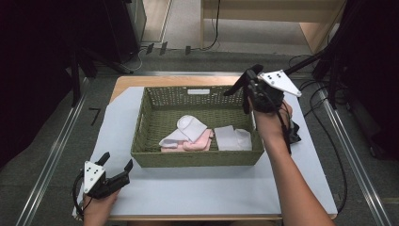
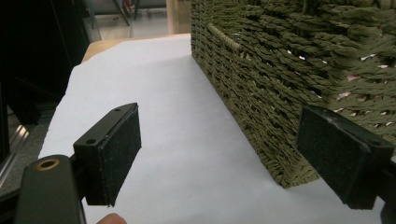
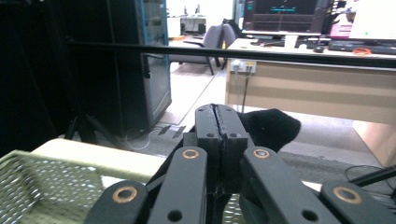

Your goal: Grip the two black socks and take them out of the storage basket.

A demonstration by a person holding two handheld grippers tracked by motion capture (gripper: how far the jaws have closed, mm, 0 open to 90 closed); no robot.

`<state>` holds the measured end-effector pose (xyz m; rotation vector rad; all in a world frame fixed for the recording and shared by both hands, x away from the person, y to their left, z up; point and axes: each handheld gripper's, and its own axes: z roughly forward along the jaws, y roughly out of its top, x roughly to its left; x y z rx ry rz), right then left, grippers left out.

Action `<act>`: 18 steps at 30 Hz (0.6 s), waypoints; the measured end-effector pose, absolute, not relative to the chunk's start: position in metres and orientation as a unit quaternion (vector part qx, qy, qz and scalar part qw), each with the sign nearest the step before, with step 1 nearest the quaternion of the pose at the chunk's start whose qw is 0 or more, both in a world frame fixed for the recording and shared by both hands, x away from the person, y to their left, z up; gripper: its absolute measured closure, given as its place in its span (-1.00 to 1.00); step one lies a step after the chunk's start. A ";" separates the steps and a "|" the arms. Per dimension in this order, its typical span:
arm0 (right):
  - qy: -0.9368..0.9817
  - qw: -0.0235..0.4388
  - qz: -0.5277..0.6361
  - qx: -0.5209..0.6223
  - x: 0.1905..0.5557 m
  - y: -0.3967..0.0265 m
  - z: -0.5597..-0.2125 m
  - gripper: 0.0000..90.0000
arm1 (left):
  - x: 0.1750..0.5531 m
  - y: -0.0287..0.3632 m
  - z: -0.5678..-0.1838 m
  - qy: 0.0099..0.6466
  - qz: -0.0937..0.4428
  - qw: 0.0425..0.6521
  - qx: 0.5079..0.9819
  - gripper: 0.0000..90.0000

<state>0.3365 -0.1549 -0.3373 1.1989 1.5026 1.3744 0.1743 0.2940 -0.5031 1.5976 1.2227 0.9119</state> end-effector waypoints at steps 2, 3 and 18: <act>0.579 0.385 0.538 0.476 0.335 -0.169 -0.335 0.99 | 0.174 0.294 -0.503 0.494 0.369 0.449 0.646 -0.65; 0.579 0.385 0.538 0.476 0.335 -0.169 -0.335 0.99 | 0.174 0.294 -0.503 0.494 0.369 0.449 0.647 -0.65; 0.561 0.405 0.496 0.524 0.334 -0.226 -0.371 0.99 | 0.174 0.293 -0.503 0.495 0.370 0.448 0.646 -0.65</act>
